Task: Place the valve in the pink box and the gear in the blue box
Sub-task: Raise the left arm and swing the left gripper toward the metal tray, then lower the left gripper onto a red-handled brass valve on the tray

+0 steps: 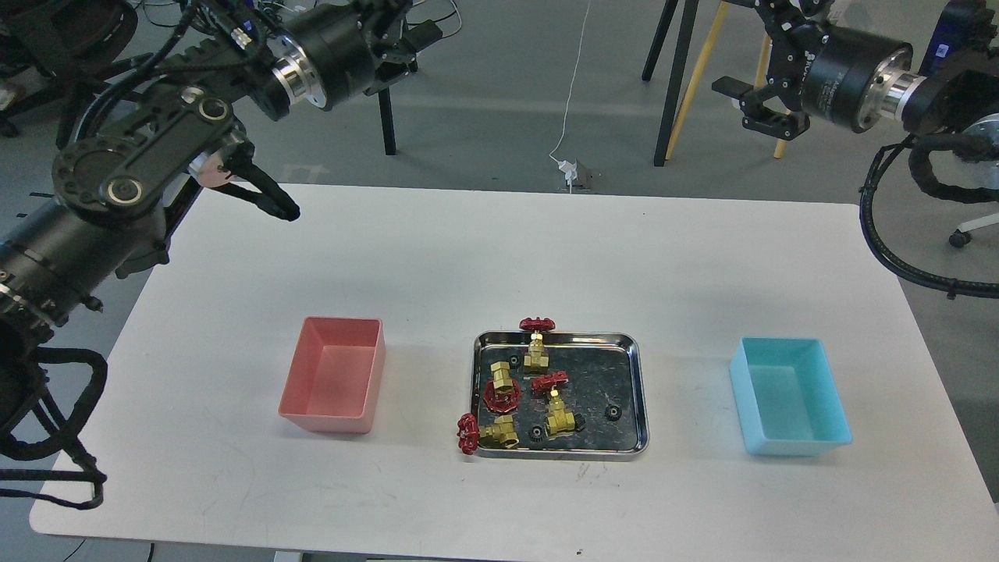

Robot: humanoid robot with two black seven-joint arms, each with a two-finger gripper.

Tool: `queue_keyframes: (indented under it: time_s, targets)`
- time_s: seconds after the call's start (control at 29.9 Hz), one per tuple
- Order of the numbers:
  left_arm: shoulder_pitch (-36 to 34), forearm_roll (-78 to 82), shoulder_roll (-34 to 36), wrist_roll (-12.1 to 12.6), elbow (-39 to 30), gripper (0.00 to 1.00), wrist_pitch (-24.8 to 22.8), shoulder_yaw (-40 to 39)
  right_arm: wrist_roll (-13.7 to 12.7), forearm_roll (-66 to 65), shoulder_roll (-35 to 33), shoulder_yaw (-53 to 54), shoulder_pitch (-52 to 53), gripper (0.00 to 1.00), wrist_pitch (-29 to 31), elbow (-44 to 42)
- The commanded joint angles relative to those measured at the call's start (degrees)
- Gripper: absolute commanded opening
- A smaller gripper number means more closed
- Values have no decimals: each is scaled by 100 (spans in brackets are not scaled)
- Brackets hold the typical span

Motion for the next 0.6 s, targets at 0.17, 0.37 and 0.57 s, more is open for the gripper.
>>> queue_keyframes:
  time_s: [0.17, 0.37, 0.57]
  targets:
    - [375, 2642, 35, -1191, -563, 100, 1486, 1064, 21, 8, -270, 60, 56, 98, 1, 18]
    - [410, 3281, 9, -1191, -519, 100, 1582, 2155, 13, 8, -323, 113, 170, 98, -8, 9]
    - [1217, 5514, -70, -1191, -186, 100, 2873, 2314, -23, -1, -429, 95, 346, 98, -60, 0]
